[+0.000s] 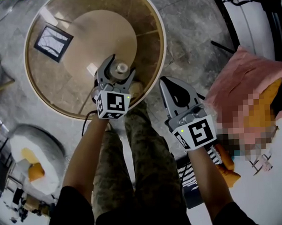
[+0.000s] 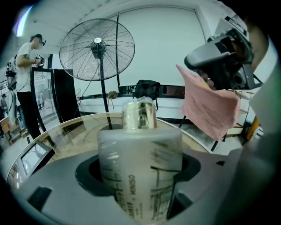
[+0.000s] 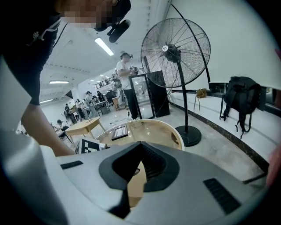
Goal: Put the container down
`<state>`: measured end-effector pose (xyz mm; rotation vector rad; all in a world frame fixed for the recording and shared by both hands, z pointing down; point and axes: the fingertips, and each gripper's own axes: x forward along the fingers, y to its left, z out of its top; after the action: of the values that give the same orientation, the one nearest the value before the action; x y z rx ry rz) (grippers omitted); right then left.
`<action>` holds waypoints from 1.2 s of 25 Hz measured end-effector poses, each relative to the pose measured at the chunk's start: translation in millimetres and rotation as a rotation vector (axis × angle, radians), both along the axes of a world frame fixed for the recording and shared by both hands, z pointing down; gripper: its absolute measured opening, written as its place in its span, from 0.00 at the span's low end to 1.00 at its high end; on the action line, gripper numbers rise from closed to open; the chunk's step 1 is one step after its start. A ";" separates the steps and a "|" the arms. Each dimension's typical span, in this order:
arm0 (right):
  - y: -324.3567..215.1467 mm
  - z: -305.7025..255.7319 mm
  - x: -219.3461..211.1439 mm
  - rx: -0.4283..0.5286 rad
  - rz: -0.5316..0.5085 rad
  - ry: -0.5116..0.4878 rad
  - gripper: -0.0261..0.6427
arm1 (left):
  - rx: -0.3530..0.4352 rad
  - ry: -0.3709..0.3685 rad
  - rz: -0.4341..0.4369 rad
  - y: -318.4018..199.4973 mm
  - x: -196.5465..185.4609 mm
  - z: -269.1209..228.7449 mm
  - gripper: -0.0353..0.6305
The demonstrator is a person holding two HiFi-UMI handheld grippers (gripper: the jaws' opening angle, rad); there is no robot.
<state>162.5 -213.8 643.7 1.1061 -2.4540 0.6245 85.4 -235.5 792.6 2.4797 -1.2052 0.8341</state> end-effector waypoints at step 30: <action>28.1 0.6 -20.3 -0.015 -0.008 -0.017 0.07 | -0.046 -0.053 -0.034 24.9 -38.2 12.5 0.58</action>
<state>142.2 -185.7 644.3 1.0885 -2.4632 0.6519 47.2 -210.5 805.1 2.4086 -1.2280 0.9136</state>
